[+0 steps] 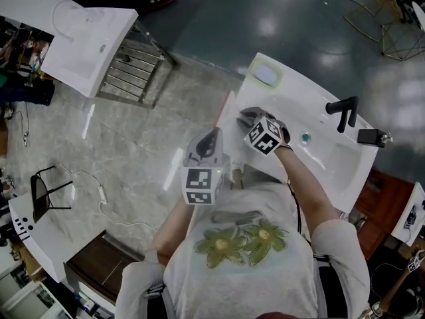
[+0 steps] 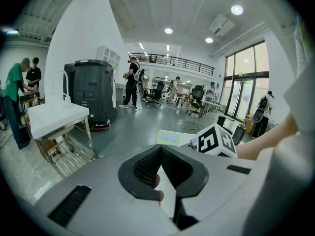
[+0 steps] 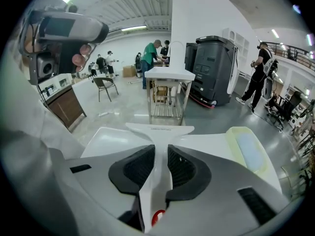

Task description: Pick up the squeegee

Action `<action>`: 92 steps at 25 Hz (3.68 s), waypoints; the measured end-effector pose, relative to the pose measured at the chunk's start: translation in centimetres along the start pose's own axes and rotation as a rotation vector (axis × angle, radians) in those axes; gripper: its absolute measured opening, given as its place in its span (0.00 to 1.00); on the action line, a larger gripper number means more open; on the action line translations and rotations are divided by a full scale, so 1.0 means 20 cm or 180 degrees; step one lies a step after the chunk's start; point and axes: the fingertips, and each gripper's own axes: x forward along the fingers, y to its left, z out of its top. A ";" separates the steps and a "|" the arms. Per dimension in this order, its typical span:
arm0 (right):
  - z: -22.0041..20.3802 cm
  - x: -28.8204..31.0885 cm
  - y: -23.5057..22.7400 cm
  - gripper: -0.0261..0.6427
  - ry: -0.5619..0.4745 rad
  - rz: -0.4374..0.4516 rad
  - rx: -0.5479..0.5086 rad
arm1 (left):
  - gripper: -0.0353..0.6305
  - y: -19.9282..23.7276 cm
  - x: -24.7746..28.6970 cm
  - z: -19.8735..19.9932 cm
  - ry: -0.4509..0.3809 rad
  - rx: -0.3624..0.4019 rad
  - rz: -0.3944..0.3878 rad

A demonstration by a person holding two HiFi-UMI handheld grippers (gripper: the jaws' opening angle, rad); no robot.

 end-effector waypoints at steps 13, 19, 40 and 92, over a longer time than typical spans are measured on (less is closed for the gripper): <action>0.06 -0.09 -0.03 0.17 -0.0056 -0.0176 0.0055 | 0.07 -0.02 -0.01 0.02 -0.0002 0.0088 -0.0130; 0.10 -0.14 -0.05 0.17 -0.0106 -0.0263 0.0090 | 0.07 -0.02 -0.01 0.06 -0.0010 0.0146 -0.0185; 0.17 -0.33 0.04 0.17 -0.0227 -0.0584 0.0334 | 0.07 -0.08 -0.06 0.11 -0.0055 0.0267 -0.0441; 0.43 -0.97 0.63 0.17 -0.1229 -0.1931 0.0742 | 0.07 -0.27 -0.55 -0.19 -0.0060 0.0433 -0.0878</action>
